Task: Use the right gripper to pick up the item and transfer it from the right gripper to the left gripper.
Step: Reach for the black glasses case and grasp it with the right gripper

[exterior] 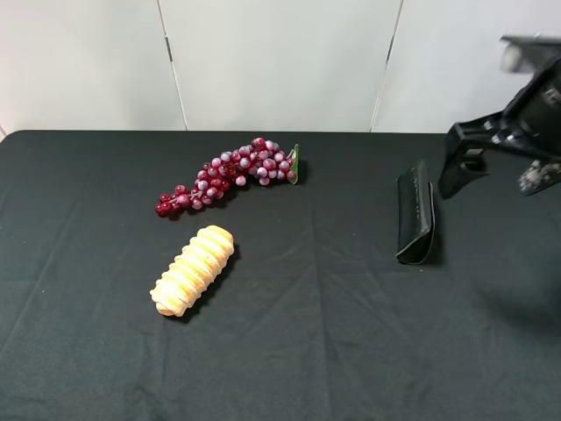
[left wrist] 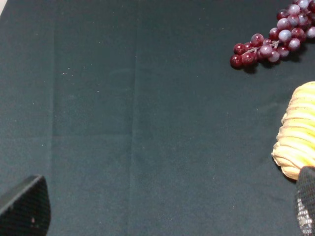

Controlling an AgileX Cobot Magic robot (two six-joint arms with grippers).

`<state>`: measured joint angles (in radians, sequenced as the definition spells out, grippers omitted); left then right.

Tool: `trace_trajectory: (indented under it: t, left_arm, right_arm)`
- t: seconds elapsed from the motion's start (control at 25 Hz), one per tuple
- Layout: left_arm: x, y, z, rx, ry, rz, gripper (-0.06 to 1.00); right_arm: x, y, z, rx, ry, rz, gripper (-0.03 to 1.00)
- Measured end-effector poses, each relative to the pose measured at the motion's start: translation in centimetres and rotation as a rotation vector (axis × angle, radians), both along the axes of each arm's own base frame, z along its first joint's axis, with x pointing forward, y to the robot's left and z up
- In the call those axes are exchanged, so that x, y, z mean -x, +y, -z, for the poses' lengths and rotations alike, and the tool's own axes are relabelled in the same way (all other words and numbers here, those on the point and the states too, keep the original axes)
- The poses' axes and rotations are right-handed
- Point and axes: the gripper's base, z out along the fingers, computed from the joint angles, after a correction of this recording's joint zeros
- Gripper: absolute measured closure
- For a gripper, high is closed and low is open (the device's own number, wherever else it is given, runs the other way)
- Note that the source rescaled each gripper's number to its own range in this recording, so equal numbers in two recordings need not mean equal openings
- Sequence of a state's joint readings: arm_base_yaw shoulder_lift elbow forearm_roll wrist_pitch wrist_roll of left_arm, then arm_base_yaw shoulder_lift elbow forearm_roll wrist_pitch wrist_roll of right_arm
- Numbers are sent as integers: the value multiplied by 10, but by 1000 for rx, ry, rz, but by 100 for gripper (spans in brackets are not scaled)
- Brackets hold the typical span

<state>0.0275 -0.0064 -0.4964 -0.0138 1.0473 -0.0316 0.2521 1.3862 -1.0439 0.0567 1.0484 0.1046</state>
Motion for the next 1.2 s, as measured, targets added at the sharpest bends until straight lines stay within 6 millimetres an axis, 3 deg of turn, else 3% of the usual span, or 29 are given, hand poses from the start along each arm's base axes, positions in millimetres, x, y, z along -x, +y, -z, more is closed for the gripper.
trace_trajectory:
  t: [0.64, 1.2]
  left_arm:
    - [0, 0, 0, 0, 0, 0, -4]
    - [0, 0, 0, 0, 0, 0, -4]
  right_arm:
    - [-49, 14, 70, -11, 60, 28, -3]
    - [-66, 18, 123, 12, 146, 40, -3]
